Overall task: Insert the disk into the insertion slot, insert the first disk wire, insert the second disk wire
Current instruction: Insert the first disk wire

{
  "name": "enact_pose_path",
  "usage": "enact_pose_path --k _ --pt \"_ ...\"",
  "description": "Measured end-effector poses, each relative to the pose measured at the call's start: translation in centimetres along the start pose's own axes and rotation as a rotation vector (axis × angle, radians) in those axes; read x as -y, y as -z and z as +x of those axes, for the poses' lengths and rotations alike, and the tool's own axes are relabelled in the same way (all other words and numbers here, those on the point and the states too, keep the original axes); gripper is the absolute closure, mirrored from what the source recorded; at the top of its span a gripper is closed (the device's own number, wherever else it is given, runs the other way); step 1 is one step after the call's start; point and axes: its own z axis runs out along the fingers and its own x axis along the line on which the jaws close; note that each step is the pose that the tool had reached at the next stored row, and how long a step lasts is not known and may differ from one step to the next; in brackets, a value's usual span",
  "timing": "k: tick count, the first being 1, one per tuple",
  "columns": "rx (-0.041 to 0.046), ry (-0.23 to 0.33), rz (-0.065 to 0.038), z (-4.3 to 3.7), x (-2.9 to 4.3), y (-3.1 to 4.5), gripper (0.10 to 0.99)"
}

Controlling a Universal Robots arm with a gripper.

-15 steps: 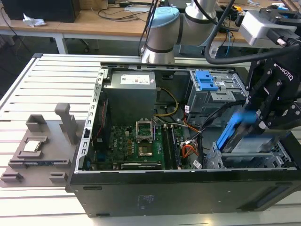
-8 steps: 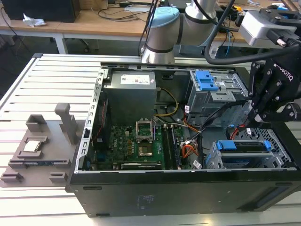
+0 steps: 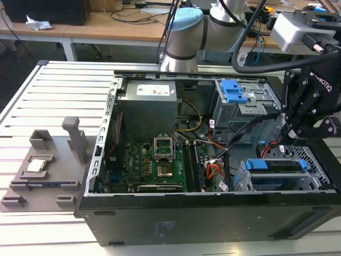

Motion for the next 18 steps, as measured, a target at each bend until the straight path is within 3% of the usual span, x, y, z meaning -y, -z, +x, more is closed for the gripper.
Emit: enact_pose_path --k 3,6,13,15,17,18 --pt "0.0 0.0 0.0 -0.01 0.45 -0.03 0.98" --pt "0.0 0.0 0.0 -0.09 2.46 -0.03 0.98" --pt "-0.0003 0.0 0.0 -0.39 4.91 -0.37 0.98" --pt "-0.0009 0.0 0.0 -0.97 5.86 -0.61 0.98" --pt "-0.0017 0.0 0.0 -1.61 6.13 -0.87 0.98" --pt "-0.0033 0.0 0.0 -2.36 6.28 -1.31 0.98"
